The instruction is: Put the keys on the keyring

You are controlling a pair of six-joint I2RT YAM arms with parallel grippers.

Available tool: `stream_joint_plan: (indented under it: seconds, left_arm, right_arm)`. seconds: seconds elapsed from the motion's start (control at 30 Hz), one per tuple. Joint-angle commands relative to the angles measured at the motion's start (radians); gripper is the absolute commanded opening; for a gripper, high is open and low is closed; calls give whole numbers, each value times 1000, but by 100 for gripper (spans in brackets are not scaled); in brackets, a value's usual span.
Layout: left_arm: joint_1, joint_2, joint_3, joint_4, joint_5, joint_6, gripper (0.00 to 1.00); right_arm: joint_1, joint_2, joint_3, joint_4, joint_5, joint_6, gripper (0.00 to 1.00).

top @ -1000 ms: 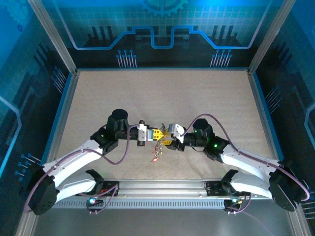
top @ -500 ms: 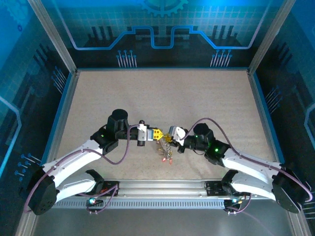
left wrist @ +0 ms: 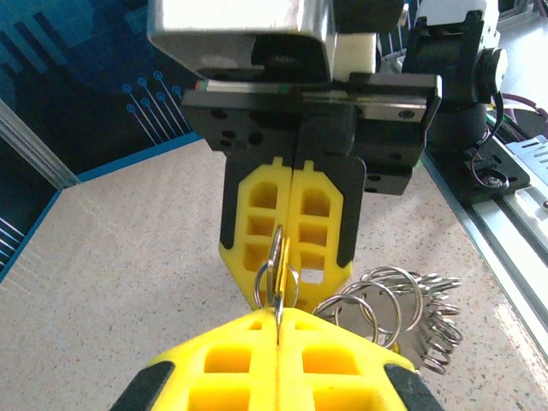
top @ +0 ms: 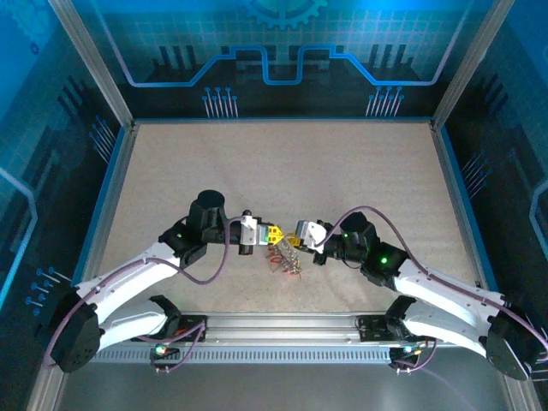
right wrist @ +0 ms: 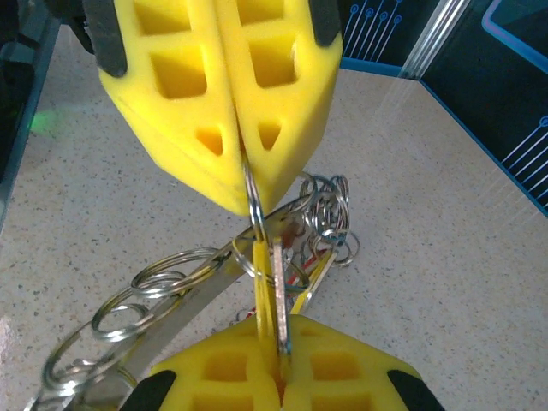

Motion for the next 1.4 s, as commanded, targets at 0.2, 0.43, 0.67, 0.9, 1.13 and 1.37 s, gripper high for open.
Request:
stream_joint_plan:
  seconds: [0.2,0.43,0.67,0.9,1.13,1.37]
  left_arm:
    - [-2,17,23,-3,22,20,0]
    - [-3,37,27,6,32,3,0]
    - [-3,58,26,28,35,-17,0]
    - [-3,66,20,54,35,-37,0]
    - [-3,71,14,75,8,-61,16]
    - [-3,70,11,91,-19,-84,28]
  right_arm:
    - [-4,-48,93,-145,86,-140,0]
    - [8,-33,185,-269,155,-203,0]
    - [52,38,292,-360,231,-259,0]
    - [88,114,411,-456,337,-310,0]
    - [96,113,455,-502,390,-344,0]
    - [110,129,507,-556,447,-416,0]
